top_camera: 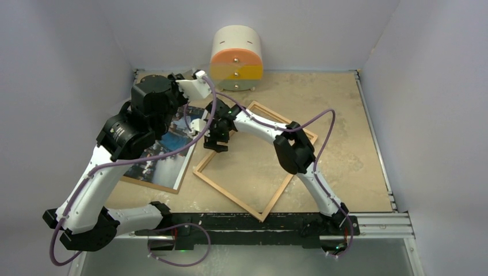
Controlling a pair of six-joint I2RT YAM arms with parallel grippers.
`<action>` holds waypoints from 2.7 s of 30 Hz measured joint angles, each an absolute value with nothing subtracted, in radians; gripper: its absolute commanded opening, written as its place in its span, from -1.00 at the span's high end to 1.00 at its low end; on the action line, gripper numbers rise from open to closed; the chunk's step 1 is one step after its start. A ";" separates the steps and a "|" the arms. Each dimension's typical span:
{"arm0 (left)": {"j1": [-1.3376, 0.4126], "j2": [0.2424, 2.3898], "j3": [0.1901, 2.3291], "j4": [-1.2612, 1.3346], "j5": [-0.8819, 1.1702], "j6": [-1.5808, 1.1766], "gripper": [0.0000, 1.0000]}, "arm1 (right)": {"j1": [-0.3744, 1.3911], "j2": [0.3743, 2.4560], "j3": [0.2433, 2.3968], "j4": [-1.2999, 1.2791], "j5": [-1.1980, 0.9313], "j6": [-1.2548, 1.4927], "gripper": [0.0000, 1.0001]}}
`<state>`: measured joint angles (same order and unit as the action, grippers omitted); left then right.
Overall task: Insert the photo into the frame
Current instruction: Adjust the photo frame at the center of the board, then place the photo frame item in the photo frame.
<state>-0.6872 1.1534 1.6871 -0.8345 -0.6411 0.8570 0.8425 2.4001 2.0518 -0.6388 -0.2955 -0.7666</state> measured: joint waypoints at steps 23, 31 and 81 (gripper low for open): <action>-0.687 1.139 1.670 -0.843 -0.564 0.829 1.00 | 0.711 2.300 1.838 -0.389 -0.177 -0.507 0.55; -0.687 1.139 1.657 -0.855 -0.516 0.793 1.00 | 0.644 2.299 1.840 -0.385 -0.110 -0.371 0.62; -0.687 0.635 0.955 -0.928 0.237 1.291 1.00 | 0.324 1.029 0.403 0.167 -0.575 1.352 -0.98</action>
<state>-0.6868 0.6350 0.9554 -0.9279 0.2375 1.2907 0.3237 1.0290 0.4026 0.1673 -0.5755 1.3521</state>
